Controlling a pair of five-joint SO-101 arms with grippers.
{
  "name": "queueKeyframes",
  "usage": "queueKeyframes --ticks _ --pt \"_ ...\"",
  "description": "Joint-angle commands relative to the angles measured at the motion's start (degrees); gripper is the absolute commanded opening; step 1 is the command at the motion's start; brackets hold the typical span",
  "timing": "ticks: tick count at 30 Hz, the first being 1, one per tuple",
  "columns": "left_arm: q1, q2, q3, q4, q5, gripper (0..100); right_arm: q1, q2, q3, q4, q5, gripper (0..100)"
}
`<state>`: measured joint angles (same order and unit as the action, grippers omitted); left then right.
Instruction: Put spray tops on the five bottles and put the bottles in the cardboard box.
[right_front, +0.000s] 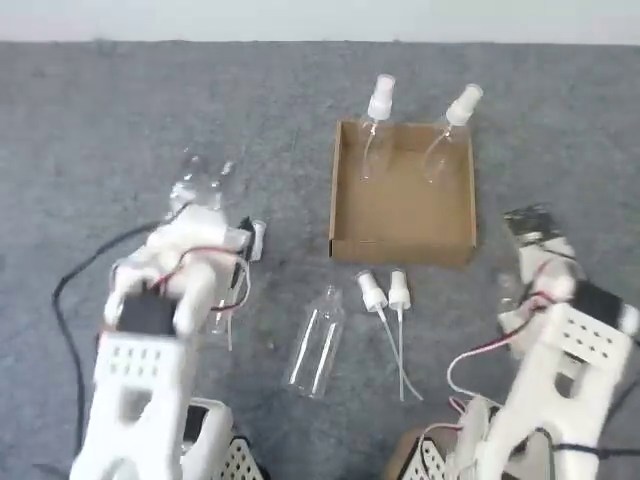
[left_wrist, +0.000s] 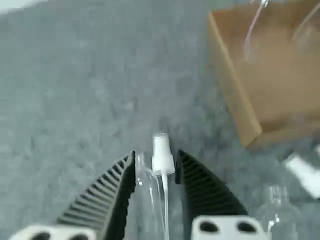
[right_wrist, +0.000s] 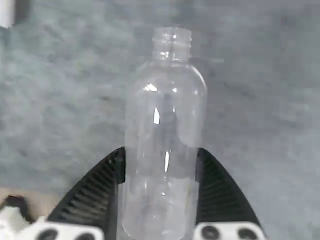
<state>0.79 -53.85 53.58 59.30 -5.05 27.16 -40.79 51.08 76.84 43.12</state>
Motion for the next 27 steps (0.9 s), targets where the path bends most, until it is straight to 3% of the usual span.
queueKeyframes --ticks 1,8,14,21,27 --pt "0.4 17.3 -7.6 -0.5 -1.2 16 6.1 -0.8 -5.3 -1.6 2.8 5.8" --pt "0.0 35.9 -13.8 -4.8 -0.9 18 7.5 1.7 -6.1 -9.0 2.5 6.0" --pt "-0.2 49.8 -21.9 -4.7 -1.0 18 7.8 16.5 -14.8 -11.8 0.9 6.2" --pt "-0.3 59.6 -28.5 -4.7 -0.8 18 7.8 34.5 -29.3 -11.7 -3.1 6.3" --pt "0.4 65.1 -30.8 -4.7 -0.8 11 7.7 43.7 -33.4 -13.5 -3.0 6.4"
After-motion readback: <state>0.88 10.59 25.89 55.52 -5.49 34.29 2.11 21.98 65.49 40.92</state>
